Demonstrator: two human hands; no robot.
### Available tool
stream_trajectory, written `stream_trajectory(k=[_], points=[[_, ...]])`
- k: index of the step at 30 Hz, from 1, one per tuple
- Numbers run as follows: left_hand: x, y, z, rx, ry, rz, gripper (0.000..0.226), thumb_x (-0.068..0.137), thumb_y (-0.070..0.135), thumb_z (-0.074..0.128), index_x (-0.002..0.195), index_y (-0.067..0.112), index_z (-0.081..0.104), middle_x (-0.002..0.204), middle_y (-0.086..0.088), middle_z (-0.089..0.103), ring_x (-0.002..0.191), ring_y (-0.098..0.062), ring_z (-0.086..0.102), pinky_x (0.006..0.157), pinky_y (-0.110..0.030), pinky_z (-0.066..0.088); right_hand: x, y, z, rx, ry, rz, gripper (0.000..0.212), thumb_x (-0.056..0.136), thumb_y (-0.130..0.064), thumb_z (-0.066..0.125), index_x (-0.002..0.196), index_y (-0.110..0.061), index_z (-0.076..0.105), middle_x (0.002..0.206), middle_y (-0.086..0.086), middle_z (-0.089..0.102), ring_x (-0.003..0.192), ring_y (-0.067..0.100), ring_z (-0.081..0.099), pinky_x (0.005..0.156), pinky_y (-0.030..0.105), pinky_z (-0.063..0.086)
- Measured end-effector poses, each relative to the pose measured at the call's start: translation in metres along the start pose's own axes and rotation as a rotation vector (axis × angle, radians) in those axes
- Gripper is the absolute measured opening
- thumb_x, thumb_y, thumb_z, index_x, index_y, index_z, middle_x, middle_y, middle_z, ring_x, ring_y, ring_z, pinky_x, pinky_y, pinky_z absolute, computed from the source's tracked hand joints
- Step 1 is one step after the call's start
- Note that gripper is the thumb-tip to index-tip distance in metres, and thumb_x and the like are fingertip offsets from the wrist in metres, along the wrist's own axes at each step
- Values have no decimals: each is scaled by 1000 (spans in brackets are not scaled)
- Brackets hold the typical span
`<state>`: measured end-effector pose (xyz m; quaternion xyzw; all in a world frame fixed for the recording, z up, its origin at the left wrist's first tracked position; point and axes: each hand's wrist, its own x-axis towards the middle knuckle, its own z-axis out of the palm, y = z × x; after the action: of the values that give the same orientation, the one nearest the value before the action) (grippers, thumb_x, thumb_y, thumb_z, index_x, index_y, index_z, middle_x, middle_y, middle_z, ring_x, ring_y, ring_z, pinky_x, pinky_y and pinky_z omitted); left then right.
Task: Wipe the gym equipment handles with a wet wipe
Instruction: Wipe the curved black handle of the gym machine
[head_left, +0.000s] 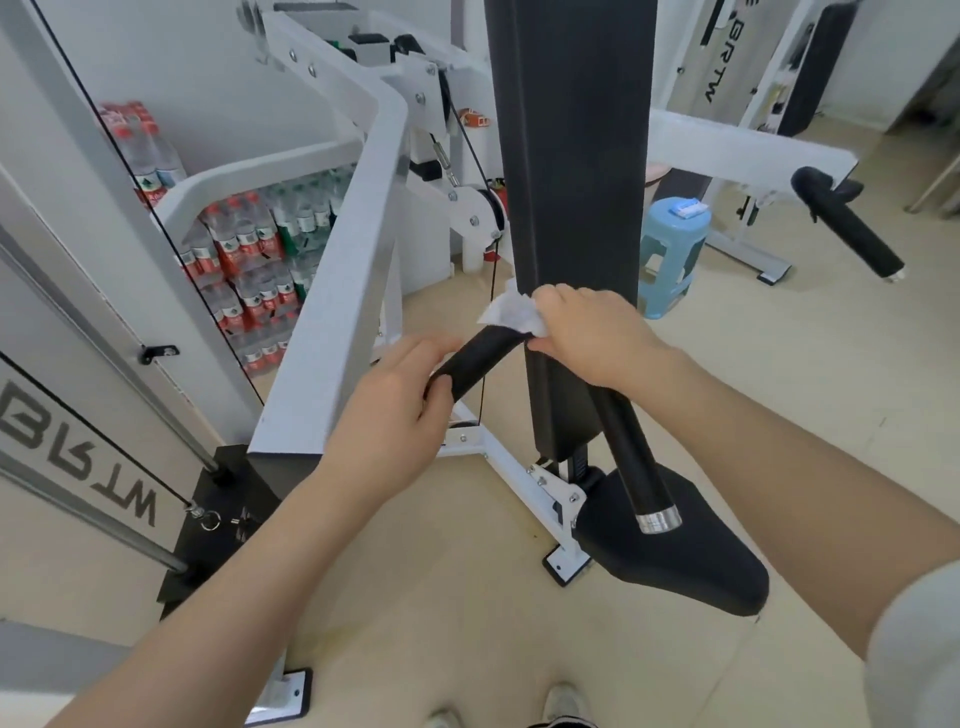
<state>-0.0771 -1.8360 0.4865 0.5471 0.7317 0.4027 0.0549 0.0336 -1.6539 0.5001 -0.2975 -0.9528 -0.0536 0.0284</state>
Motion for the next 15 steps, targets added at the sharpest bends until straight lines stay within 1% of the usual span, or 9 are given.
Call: stream_trajectory(k=[2,3,4,6,8,9,10,13,15], points=[[-1,6,9,-19,-47,18,36,91,1,45,124,12,55,115,12,49,91,-1,47,80,-13,40,-8,7,-4,296,-158,188,32,94,-37,48,113,-12,43,92,5,56,79,18,61,74,33,51],[-2,10,13,-25,-62,30,36,91,2,46,124,12,54,116,12,49,90,-3,48,81,-17,41,-14,10,-3,406,-216,248,30,94,-37,46,109,-11,43,85,6,55,76,19,60,71,32,49],[-4,15,18,-30,-78,40,35,92,3,46,125,13,54,116,13,48,91,-4,49,81,-16,41,-21,14,0,521,-251,301,30,94,-37,45,107,-10,46,84,8,55,77,22,60,71,33,49],[-7,24,29,-41,-128,43,35,93,7,45,127,16,53,118,15,45,95,-2,48,79,-9,37,-43,21,2,797,-325,371,25,92,-36,48,100,-13,53,87,11,60,81,25,62,78,37,50],[-11,32,39,-47,-189,40,36,94,9,44,129,17,51,120,14,44,101,-3,47,83,-9,34,-70,25,5,1005,-432,417,19,90,-32,52,96,-14,56,86,10,63,78,23,64,80,38,53],[-13,37,45,-44,-209,49,36,94,9,44,129,17,51,121,13,45,104,-4,47,86,-10,34,-84,26,9,1047,-480,432,20,89,-30,53,98,-13,57,85,9,64,77,23,65,81,37,54],[-14,41,51,-37,-217,58,36,94,9,44,128,17,52,120,13,46,106,-5,48,86,-7,33,-96,26,13,1062,-507,439,21,89,-29,54,99,-12,58,84,8,65,77,22,65,81,36,54],[-21,57,66,-4,-203,18,35,94,9,45,128,15,52,115,14,44,100,-4,47,75,6,30,-125,27,27,1003,-540,390,20,85,-30,55,88,-11,61,77,8,63,69,19,61,72,31,51],[-27,72,75,44,-182,10,35,94,10,45,128,17,53,115,14,47,96,-4,48,71,9,27,-145,33,31,920,-648,297,20,85,-30,53,82,-12,62,69,3,65,64,15,64,70,28,50]])
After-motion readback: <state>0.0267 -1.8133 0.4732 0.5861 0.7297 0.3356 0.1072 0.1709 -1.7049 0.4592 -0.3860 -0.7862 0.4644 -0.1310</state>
